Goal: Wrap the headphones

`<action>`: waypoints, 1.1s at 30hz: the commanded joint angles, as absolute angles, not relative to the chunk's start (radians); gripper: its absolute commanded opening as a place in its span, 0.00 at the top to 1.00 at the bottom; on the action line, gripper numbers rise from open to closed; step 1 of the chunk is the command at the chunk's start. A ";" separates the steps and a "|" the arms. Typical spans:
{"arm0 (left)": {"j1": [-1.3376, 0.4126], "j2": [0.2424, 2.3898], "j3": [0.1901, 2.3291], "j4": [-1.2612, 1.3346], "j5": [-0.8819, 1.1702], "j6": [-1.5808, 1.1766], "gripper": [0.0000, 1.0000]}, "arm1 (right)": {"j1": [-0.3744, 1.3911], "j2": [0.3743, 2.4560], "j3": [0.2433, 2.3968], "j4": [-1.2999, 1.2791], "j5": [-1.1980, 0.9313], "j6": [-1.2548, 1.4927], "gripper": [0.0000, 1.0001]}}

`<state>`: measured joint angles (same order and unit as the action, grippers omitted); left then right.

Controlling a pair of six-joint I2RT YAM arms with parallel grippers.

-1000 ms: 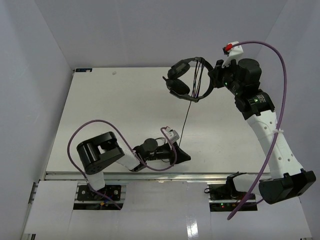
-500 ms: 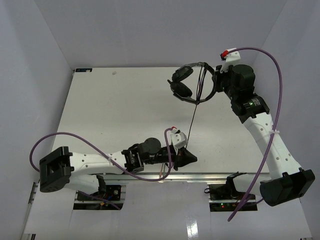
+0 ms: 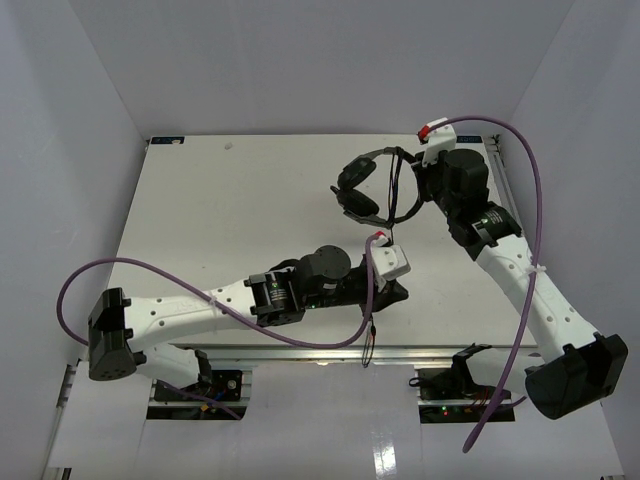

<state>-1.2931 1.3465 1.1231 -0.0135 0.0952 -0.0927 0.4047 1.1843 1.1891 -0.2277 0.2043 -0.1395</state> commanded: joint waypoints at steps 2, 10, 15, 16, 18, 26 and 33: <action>-1.292 1.373 1.289 -0.198 -0.018 0.041 0.95 | 0.434 1.146 1.149 -0.091 0.256 -0.199 0.92; -1.211 1.382 1.428 -0.306 0.018 0.100 0.95 | 0.494 1.126 1.056 -0.049 0.286 -0.281 0.92; -1.153 1.425 1.510 -0.351 0.067 0.127 0.95 | 0.529 1.120 1.045 -0.043 0.302 -0.316 0.92; -1.142 1.432 1.524 -0.360 0.073 0.130 0.95 | 0.531 1.116 1.040 -0.042 0.300 -0.320 0.92; -1.119 1.444 1.543 -0.381 0.079 0.135 0.95 | 0.535 1.105 1.027 -0.039 0.290 -0.322 0.92; -1.004 1.408 1.539 -0.413 0.075 0.160 0.96 | 0.554 1.066 1.005 -0.040 0.245 -0.341 0.92; -0.908 1.396 1.545 -0.425 0.077 0.194 0.96 | 0.557 1.036 0.994 -0.090 0.118 -0.382 0.92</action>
<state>-0.9492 1.4548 1.5028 -0.4121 0.0647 0.1622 0.5501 1.0743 0.9862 -0.1318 0.2029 -0.3582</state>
